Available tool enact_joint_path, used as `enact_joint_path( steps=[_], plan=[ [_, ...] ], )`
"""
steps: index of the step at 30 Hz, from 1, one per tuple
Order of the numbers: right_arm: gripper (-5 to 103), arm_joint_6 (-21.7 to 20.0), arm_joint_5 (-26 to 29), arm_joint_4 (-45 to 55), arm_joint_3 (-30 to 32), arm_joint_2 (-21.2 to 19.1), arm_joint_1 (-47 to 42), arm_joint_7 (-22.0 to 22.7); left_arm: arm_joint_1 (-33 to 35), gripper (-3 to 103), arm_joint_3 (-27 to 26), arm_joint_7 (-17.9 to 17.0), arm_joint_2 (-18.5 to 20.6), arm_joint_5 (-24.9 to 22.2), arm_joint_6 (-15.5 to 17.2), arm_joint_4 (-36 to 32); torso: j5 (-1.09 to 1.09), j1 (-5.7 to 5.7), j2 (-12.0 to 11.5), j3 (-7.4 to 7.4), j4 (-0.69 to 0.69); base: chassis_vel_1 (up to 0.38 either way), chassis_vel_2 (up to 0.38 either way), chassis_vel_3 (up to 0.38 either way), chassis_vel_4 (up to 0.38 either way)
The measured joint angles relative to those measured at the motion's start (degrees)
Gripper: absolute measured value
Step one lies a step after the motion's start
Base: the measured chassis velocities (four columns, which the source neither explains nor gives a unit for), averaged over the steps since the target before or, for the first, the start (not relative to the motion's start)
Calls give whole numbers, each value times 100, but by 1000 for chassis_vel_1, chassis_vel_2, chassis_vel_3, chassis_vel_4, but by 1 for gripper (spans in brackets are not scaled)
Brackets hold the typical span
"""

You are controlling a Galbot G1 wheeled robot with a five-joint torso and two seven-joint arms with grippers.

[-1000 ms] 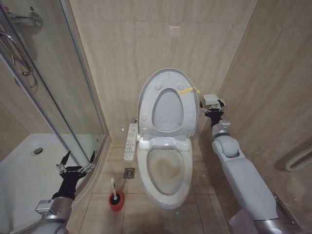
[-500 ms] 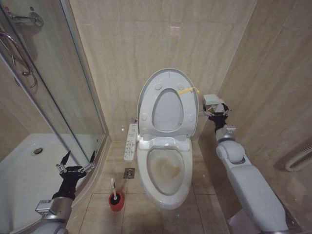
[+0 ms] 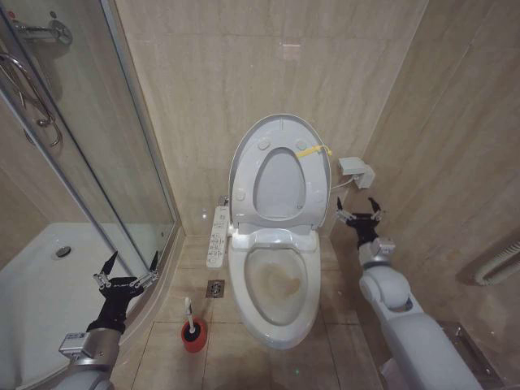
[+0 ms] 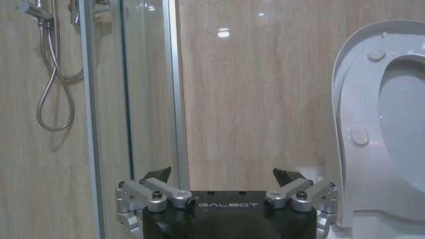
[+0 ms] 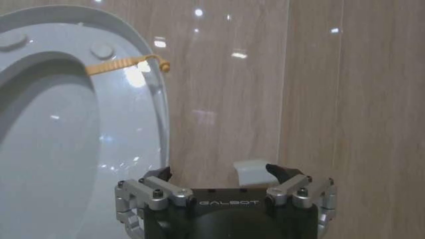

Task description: Open the toilet lid, clean the toilet bowl with a toilet brush, close the toilet lid, and flush.

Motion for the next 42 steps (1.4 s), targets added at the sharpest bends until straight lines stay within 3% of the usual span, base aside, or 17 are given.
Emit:
enact_joint_path(
  steps=[15,27,42],
  plan=[
    [100,157,-312,939,149,629,-1350,10,-1,100,0,0,0,0,0,0,-1,0,0,1,0,0,0,0,0],
    [100,417,-994,1407,265,1342,-2411,-115,-1,100,0,0,0,0,0,0,-1,0,0,0,0,0,0,0,0],
    [100,572,-1401,1630,124,1903,-2950,-72,-1,100,0,0,0,0,0,0,0,1,0,0,0,0,0,0,0]
  ],
)
